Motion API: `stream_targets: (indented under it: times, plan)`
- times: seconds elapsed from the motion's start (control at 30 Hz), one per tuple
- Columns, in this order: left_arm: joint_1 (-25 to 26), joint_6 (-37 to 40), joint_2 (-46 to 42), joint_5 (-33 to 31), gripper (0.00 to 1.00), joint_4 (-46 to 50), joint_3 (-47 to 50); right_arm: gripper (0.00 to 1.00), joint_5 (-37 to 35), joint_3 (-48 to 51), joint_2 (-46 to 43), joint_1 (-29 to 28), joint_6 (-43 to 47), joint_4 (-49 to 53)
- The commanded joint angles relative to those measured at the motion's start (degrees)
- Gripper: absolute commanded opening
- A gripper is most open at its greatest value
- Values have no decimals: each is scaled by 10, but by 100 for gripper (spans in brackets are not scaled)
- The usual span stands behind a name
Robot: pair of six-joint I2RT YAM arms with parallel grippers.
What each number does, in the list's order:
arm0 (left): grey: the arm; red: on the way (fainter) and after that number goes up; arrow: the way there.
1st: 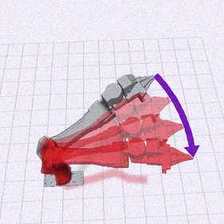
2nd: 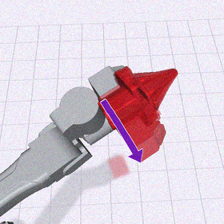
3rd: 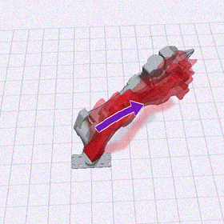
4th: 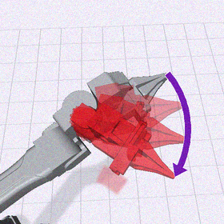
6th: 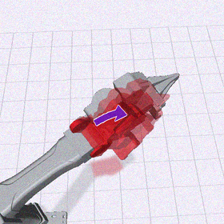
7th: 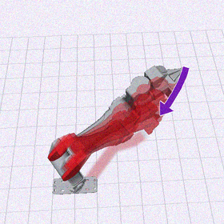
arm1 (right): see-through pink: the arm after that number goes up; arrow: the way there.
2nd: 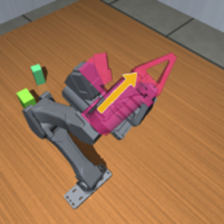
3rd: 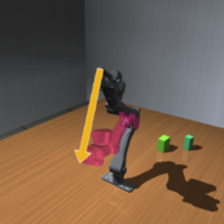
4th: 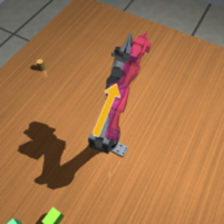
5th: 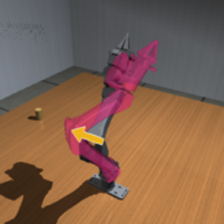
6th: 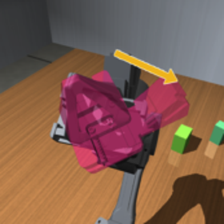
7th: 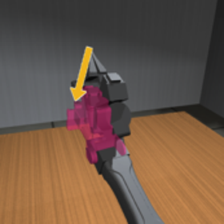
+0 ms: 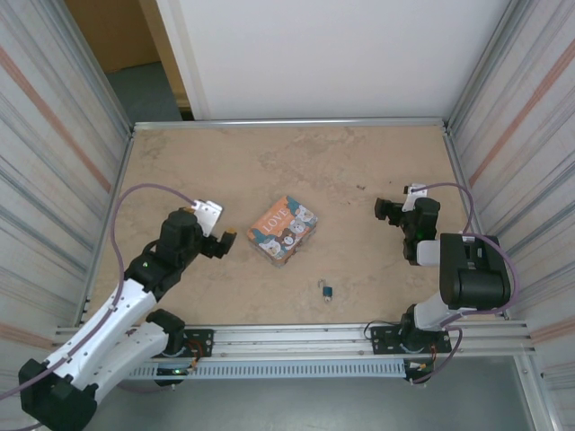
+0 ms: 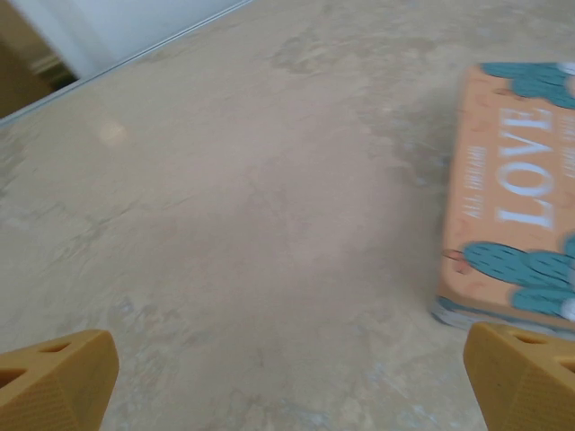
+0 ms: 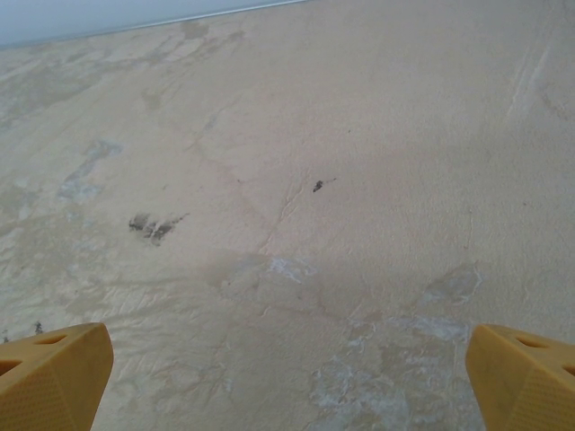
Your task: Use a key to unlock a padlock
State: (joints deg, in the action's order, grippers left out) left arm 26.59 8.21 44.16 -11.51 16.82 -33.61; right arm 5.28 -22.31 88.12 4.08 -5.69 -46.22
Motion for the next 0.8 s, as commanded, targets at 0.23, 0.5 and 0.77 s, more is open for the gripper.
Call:
stream_targets:
  times: [0.23, 0.5, 0.77]
  plan:
    - [-111, -70, 73, -63, 99, -164, 69, 99, -12, -11, 1, -3, 9, 4]
    - [-127, -48, 176, -51, 99, -326, 107, 99, -12, -10, 1, -4, 9, 4]
    - [-138, -31, 246, 10, 99, -414, 115, 99, -13, -10, 2, -4, 9, 4]
